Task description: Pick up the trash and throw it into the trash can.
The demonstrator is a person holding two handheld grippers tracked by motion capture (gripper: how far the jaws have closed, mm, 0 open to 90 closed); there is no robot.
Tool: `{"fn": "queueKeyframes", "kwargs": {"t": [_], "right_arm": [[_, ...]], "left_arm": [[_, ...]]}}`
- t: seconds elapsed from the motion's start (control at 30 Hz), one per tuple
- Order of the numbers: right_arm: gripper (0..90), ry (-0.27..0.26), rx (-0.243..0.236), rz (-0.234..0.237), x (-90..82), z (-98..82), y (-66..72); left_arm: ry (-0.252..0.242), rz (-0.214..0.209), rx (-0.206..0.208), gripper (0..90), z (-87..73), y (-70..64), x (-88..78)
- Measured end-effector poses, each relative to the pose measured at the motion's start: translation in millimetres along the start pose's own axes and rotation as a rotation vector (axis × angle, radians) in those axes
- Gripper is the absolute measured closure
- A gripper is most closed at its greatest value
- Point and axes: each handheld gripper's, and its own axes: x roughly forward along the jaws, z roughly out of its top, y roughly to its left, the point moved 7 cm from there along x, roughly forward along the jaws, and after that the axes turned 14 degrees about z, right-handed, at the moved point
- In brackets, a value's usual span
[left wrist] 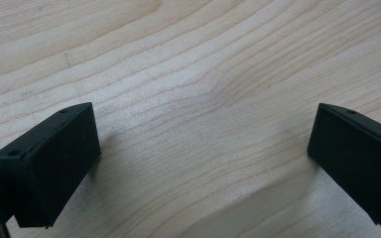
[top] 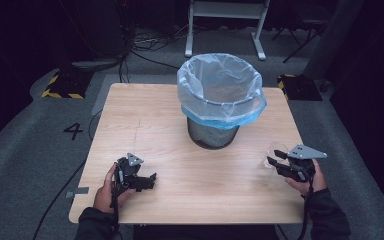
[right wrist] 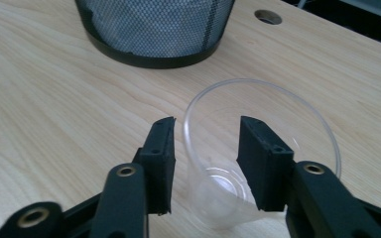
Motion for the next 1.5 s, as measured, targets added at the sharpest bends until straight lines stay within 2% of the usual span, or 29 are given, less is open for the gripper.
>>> {"fn": "queueKeyframes", "kwargs": {"t": [0.1,0.2,0.37,0.6,0.67,0.9,0.97,1.0,1.1,1.2,1.5], "right_arm": [[66.9,0.023,0.007,-0.001,2.8,-3.5,-1.2],[76.6,0.034,0.008,0.004,5.2,-6.0,-2.9],[83.5,0.006,0.005,-0.012,0.4,-3.8,-5.6],[84.2,-0.055,0.038,-0.028,-7.4,-0.8,-10.4],[84.2,-0.060,0.033,-0.031,-8.3,-0.2,-11.6],[84.2,-0.135,0.040,-0.040,-16.6,11.3,-11.2],[84.3,-0.137,0.036,-0.042,-17.3,12.2,-11.3],[84.3,-0.159,0.036,-0.048,-18.6,16.4,-11.3],[84.4,-0.178,0.034,-0.056,-21.2,20.6,-12.2],[84.5,-0.227,0.027,-0.062,-31.0,33.4,-14.1],[84.7,-0.311,0.012,-0.089,-48.0,60.0,-15.0]], "left_arm": [[0.000,0.000,0.000,0.0,0.0,0.0,0.0],[0.000,0.000,0.000,0.0,0.0,0.0,0.0],[0.000,0.000,0.000,0.0,0.0,0.0,0.0],[0.000,0.000,-0.001,0.0,0.0,0.0,0.0],[0.000,0.000,0.000,0.0,0.0,0.0,0.0],[0.000,0.000,0.000,0.0,0.0,0.0,0.0],[0.000,0.000,0.000,0.0,0.0,0.0,0.0],[0.000,0.001,-0.001,0.0,0.0,0.0,0.0],[0.000,0.000,0.000,0.0,0.0,0.0,0.0],[0.000,0.000,0.000,0.0,0.0,0.0,0.0],[0.000,0.000,0.000,0.0,0.0,0.0,0.0]]}}
